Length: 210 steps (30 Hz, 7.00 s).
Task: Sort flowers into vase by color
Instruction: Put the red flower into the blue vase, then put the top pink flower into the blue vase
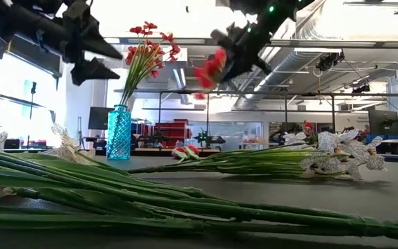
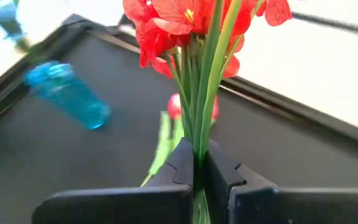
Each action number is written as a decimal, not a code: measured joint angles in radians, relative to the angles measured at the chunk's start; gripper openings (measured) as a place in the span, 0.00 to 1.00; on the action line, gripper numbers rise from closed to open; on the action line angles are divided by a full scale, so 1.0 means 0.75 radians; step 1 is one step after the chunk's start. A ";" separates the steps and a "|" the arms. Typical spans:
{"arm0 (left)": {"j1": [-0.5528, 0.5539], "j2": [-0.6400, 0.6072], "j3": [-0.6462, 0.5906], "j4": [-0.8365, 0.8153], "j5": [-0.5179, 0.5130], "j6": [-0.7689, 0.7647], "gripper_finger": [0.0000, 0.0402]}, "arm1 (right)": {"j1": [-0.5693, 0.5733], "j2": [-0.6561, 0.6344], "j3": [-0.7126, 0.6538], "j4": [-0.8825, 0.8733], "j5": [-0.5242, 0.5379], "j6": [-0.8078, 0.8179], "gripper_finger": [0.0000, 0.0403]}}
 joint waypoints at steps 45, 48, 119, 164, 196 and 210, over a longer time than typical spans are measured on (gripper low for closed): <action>-0.377 0.649 0.261 0.911 -0.071 0.175 0.57 | 0.239 0.052 0.000 0.908 -0.845 -0.539 0.00; -0.376 0.667 0.280 0.913 -0.071 0.176 0.51 | 0.239 0.052 0.000 0.908 -0.845 -0.539 0.00; 0.047 0.122 0.282 -0.021 -0.773 0.280 0.01 | 0.107 -0.169 0.000 -0.144 -0.174 -0.235 0.45; -0.081 0.086 0.364 -0.651 -0.460 -0.231 0.53 | 0.063 -0.166 -0.353 -0.656 -0.210 0.842 0.56; -0.201 0.262 0.364 -0.685 -0.459 -0.191 0.53 | -0.328 -0.174 -0.864 -0.237 -0.168 1.363 0.34; -0.201 0.262 0.364 -0.682 -0.309 -0.280 0.53 | -0.236 -0.169 -0.846 -0.064 -0.164 1.207 0.04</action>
